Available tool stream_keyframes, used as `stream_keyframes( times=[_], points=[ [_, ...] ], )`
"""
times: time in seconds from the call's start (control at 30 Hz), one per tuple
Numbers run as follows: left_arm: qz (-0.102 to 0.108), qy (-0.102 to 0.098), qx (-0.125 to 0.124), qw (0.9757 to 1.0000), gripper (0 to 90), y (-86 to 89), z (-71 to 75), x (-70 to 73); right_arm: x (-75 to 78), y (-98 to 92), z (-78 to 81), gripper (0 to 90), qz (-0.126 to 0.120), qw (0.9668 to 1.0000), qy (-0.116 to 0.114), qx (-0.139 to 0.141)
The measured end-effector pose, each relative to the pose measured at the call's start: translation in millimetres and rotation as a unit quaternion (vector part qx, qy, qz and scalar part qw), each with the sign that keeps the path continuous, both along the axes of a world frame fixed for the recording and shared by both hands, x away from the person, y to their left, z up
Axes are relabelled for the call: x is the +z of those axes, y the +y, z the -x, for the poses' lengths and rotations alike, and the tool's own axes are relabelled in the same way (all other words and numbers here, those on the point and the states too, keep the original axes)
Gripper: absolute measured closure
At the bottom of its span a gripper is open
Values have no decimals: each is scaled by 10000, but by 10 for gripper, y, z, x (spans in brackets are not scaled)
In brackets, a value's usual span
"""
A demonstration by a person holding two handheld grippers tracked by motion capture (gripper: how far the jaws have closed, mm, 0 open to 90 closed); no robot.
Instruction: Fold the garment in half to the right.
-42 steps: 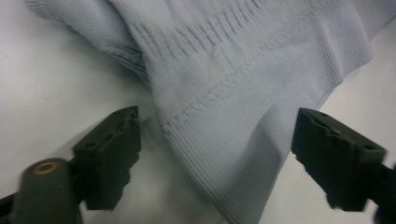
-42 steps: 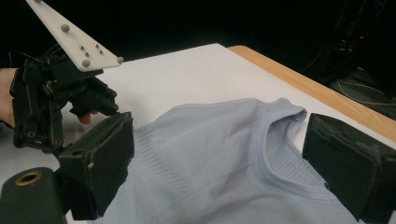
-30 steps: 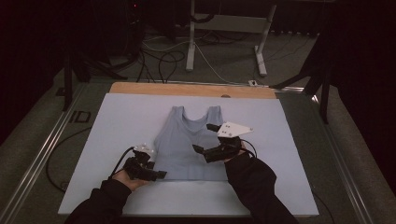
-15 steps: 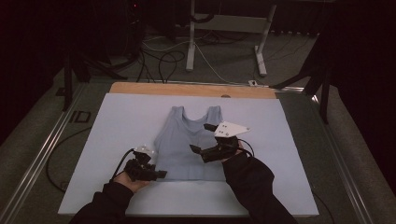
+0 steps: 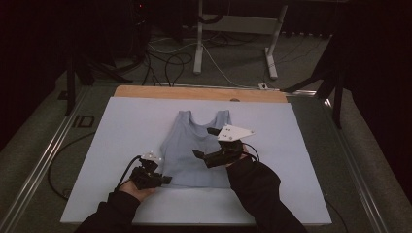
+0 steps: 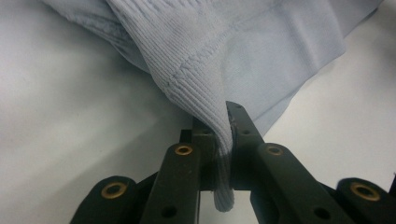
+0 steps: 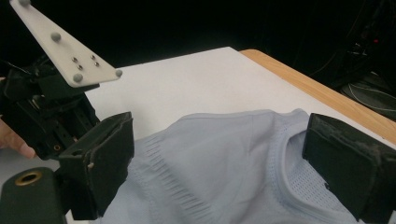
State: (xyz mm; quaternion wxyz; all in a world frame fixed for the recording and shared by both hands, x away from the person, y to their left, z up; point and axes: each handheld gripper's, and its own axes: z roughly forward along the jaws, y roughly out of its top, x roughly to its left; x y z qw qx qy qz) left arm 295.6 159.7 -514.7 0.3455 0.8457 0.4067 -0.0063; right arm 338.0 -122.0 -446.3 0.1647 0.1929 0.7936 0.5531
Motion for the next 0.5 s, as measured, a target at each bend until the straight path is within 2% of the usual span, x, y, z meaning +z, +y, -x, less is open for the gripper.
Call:
stream_keyframes(
  times=[0.2, 0.37, 0.47, 0.5],
  points=[
    [-33, -154, -36, 9999, 849, -20, 24, 37, -3, 74, -49, 90, 15, 10000, 15, 17],
    [130, -89, 44, 9999, 850, 4, 14, 16, -9, 143, -122, 90, 30, 10000, 69, -27],
    [122, -97, 38, 9999, 850, 4, 14, 20, -12, 176, -164, 93, 70, 9999, 114, -22],
    [96, -172, 42, 9998, 850, -9, 26, 26, -13, 193, -188, 102, 93, 9999, 120, -39]
  ],
)
